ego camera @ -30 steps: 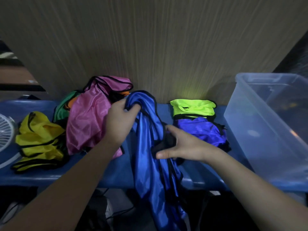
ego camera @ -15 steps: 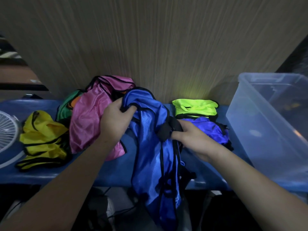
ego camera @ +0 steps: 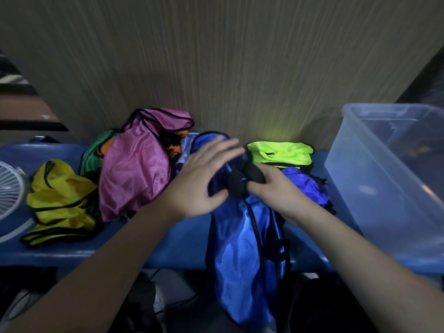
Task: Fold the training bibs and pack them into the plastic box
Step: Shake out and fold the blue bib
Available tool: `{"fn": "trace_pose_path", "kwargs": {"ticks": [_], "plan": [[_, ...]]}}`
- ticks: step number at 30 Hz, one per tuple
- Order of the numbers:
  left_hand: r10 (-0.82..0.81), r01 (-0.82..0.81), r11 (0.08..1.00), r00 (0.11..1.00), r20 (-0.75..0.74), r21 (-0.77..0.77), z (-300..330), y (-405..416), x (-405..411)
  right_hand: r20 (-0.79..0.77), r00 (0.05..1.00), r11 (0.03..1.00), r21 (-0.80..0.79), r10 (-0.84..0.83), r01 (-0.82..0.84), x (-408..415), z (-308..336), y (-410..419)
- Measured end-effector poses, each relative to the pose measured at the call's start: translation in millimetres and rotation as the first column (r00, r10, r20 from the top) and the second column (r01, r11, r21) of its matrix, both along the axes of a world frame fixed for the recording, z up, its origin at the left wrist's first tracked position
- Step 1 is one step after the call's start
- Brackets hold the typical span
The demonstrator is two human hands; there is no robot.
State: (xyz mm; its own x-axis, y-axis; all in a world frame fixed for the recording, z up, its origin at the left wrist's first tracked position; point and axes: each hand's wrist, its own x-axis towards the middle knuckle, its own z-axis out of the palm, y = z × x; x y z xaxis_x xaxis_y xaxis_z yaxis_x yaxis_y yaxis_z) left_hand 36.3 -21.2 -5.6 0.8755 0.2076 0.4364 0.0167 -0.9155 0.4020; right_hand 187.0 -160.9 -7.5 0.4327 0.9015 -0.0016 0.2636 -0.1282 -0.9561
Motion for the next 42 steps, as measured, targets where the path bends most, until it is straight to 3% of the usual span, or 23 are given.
{"fn": "trace_pose_path", "kwargs": {"ticks": [4, 8, 12, 17, 21, 30, 33, 35, 38, 40, 42], "plan": [[-0.086, 0.086, 0.996, 0.993, -0.079, -0.003, -8.7, -7.0, 6.1, -0.002, 0.994, 0.994, -0.026, 0.108, -0.108, -1.5, -3.1, -3.8], [0.012, -0.01, 0.999, 0.998, -0.058, 0.036, -10.9, 0.5, 8.8, -0.152, 0.98, 0.991, -0.024, 0.124, -0.129, -0.3, -2.9, -6.7], [0.18, -0.18, 0.984, 0.983, -0.018, 0.01, -5.6, 1.7, 3.5, -0.181, 0.972, 0.965, -0.186, 0.151, -0.185, 2.2, -0.1, -10.6], [0.372, -0.371, 0.928, 0.928, 0.019, -0.04, -2.9, -1.9, 0.4, -0.071, 0.954, 0.904, -0.306, 0.291, -0.298, -8.0, -9.4, -13.0], [0.456, -0.448, 0.885, 0.889, 0.043, -0.122, 3.0, 2.1, -4.1, 0.028, 0.974, 0.927, -0.315, 0.225, -0.205, -7.3, -9.7, -11.3], [0.61, -0.577, 0.779, 0.787, 0.086, -0.245, 4.5, -3.0, -1.8, 0.257, 0.932, 0.892, -0.435, 0.254, -0.123, -33.1, -11.9, -13.2], [0.604, -0.552, 0.777, 0.789, 0.111, -0.301, 3.5, -3.1, 0.7, 0.481, 0.866, 0.92, -0.385, 0.136, 0.069, -52.5, -30.3, -7.9], [0.593, -0.529, 0.782, 0.793, 0.135, -0.33, 2.6, -1.0, 0.5, 0.633, 0.773, 0.94, -0.29, 0.047, 0.18, -61.5, -39.9, -5.8], [0.589, -0.511, 0.787, 0.789, 0.173, -0.347, 2.8, 5.3, -4.6, 0.783, 0.622, 0.963, -0.171, 0.005, 0.207, -58.2, -42.5, -3.8], [0.58, -0.502, 0.792, 0.796, 0.174, -0.347, 3.6, 9.6, -10.5, 0.784, 0.62, 0.972, -0.148, 0.003, 0.183, -47.9, -39.1, -2.0], [0.55, -0.491, 0.81, 0.826, 0.127, -0.32, 3.7, 12.4, -16.8, 0.72, 0.694, 0.985, -0.108, -0.017, 0.137, -36.9, -33.9, -1.0]]}}
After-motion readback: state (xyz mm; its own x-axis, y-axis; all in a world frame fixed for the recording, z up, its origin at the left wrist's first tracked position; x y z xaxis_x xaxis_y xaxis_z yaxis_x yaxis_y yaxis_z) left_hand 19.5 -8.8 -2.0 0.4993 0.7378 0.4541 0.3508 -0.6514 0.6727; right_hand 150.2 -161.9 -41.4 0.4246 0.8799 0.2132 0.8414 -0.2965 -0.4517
